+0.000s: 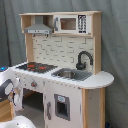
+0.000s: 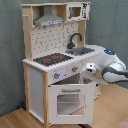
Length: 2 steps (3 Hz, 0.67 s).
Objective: Play with the kitchen
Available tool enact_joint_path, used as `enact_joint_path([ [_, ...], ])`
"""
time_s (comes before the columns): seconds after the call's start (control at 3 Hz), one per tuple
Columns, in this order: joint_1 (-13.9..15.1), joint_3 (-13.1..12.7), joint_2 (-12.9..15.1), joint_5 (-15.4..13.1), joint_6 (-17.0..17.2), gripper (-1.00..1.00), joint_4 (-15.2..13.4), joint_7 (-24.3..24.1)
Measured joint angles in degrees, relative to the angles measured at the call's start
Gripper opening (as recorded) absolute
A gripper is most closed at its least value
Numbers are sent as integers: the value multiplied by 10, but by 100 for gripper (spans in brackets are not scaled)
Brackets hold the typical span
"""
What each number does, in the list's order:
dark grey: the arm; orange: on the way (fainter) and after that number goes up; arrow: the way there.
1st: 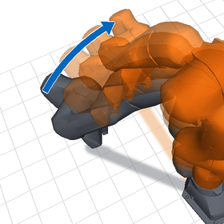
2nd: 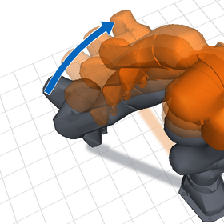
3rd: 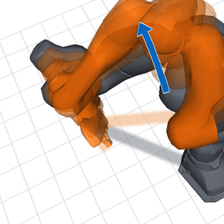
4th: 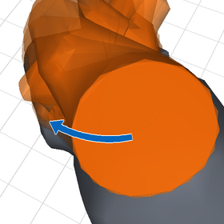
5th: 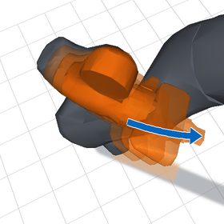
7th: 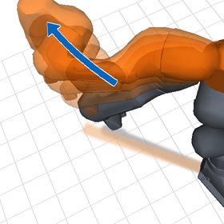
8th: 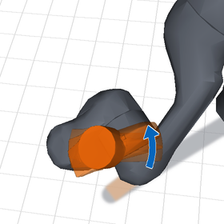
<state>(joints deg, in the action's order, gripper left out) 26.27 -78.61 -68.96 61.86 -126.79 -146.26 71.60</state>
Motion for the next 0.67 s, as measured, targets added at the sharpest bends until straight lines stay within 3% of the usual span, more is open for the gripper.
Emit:
enact_joint_path([
  [0.67,34,-11,11,45,15,100,2,108],
])
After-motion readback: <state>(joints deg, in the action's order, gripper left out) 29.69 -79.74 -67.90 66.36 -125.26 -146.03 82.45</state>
